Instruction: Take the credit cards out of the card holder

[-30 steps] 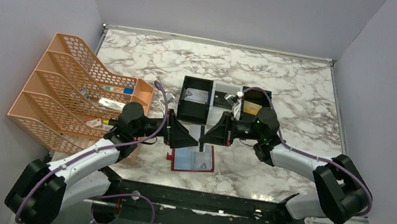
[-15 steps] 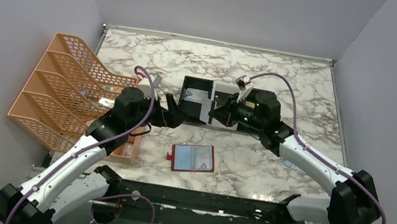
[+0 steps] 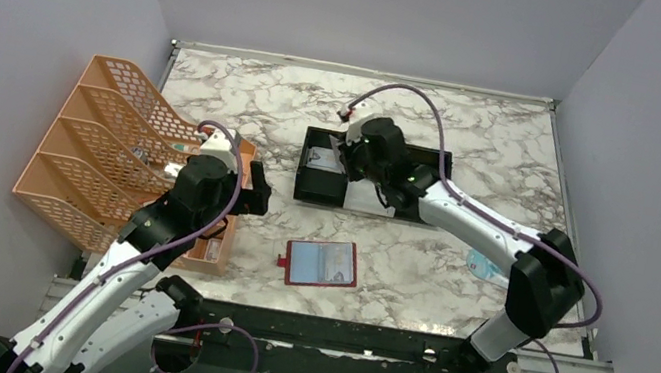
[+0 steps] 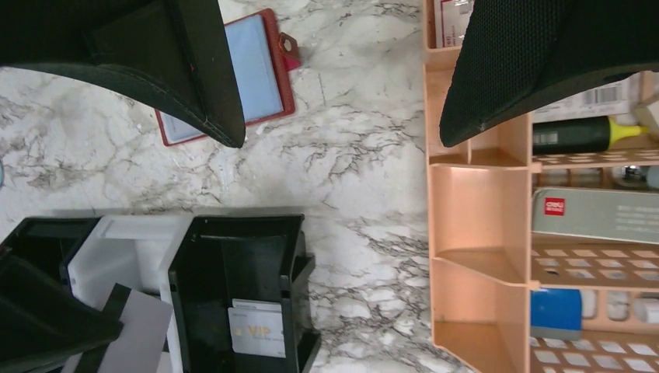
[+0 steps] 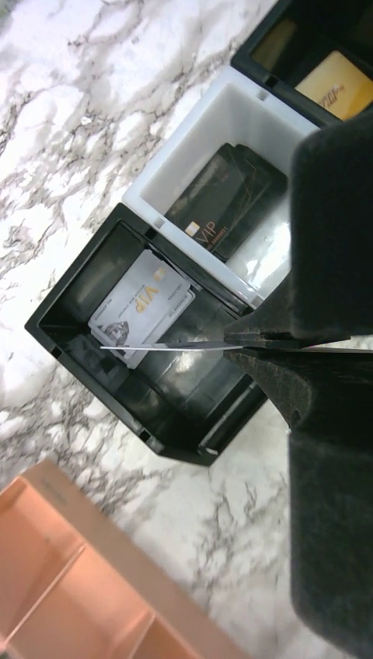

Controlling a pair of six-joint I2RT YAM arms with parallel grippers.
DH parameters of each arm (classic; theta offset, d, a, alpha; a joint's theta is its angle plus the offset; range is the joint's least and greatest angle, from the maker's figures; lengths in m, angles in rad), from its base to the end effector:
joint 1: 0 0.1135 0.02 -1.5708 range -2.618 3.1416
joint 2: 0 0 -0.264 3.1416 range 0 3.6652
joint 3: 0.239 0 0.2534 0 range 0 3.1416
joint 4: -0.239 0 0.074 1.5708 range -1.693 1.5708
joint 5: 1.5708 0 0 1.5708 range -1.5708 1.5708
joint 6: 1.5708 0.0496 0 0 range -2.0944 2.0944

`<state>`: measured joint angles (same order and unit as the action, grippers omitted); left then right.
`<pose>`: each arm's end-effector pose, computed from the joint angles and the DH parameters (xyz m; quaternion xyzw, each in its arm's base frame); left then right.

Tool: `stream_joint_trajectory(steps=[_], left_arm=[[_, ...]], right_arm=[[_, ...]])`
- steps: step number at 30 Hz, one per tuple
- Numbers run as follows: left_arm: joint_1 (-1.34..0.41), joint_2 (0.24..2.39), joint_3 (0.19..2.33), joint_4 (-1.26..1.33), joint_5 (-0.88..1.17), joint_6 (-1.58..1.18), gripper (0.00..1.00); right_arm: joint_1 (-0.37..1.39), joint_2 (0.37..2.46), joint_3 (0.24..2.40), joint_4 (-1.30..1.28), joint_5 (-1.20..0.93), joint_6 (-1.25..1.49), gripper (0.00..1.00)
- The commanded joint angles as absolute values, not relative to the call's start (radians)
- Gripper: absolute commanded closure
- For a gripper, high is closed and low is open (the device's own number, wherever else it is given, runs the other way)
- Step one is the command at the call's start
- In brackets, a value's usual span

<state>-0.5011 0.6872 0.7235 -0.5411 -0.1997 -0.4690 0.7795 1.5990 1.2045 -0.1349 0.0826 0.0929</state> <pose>0.1513 -0.0716 0.2906 -0.0369 0.8577 -0.1598 0.4873 0.2762 0.2672 0.2758 -0.2724 0.8231 0.1775 0.4657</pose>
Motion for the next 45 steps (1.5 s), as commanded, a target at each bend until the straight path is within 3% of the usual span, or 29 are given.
stream_joint_trajectory(steps=[1, 9, 32, 45], left_arm=[[-0.497, 0.625, 0.722, -0.568, -0.300, -0.428, 0.01], [-0.497, 0.585, 0.708, -0.557, -0.273, -0.419, 0.01], [-0.497, 0.579, 0.713, -0.543, -0.312, -0.400, 0.01], [-0.497, 0.578, 0.713, -0.541, -0.310, -0.396, 0.01]], right_arm=[[0.831, 1.708, 1.322, -0.228, 0.283, -0.082, 0.99], [0.858, 1.855, 1.467, -0.309, 0.332, -0.215, 0.99], [0.870, 2.092, 1.552, -0.120, 0.386, -0.680, 0.99], [0.869, 2.183, 1.584, -0.038, 0.414, -0.768, 0.98]])
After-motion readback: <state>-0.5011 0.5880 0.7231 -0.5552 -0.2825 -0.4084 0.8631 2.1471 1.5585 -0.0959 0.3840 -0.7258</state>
